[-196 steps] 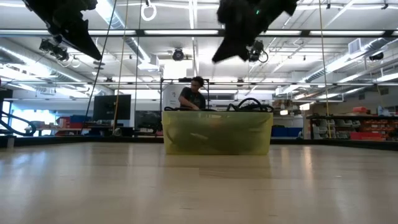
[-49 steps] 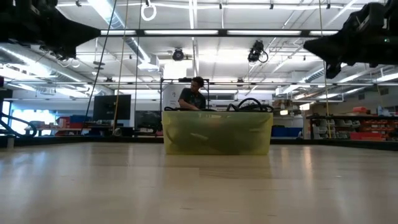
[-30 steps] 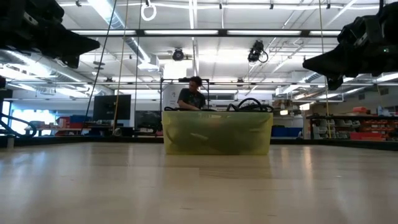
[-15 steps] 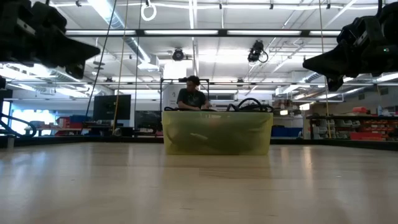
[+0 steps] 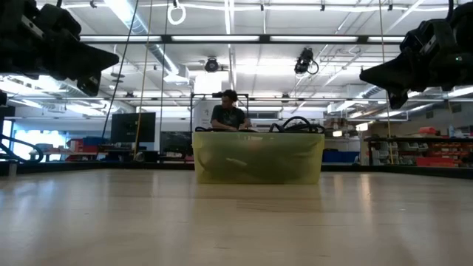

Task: Pick and place USB-C Cables
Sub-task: Return to Home Position

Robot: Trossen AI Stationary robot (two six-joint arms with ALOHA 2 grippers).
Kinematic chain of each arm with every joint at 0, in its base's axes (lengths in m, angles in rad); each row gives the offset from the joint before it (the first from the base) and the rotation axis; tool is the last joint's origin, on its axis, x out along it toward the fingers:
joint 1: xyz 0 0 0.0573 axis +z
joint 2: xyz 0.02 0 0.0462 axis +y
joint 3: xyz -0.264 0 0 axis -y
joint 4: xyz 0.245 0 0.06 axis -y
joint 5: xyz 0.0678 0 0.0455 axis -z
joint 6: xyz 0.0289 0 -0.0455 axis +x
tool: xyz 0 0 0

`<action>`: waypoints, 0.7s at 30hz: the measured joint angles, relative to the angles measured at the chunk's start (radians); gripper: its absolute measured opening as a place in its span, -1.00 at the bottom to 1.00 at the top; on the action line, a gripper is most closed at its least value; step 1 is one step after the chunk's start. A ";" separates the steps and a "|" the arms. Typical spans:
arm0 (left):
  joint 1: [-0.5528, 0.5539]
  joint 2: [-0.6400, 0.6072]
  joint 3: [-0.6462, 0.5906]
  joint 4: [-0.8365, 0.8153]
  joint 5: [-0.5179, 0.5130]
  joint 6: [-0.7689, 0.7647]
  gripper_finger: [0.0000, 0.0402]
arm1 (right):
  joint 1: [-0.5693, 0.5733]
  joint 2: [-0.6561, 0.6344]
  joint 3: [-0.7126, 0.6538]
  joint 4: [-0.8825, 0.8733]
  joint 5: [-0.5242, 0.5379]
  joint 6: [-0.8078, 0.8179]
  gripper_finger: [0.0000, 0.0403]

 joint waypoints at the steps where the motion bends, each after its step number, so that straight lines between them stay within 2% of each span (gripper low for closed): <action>1: 0.000 0.000 0.000 0.000 0.000 -0.019 -0.95 | 0.000 0.000 0.000 0.006 0.000 0.004 -0.84; 7: 0.000 0.000 0.000 0.008 0.000 -0.110 -0.95 | 0.000 0.000 0.000 0.065 0.000 0.074 -0.84; 16: 0.000 0.000 -0.001 0.003 -0.007 -0.041 -0.95 | 0.000 0.007 0.000 -0.009 0.000 0.025 -0.88; 21: -0.001 0.000 -0.001 0.001 -0.007 0.075 -0.96 | 0.000 0.034 0.000 -0.008 -0.007 -0.053 -0.98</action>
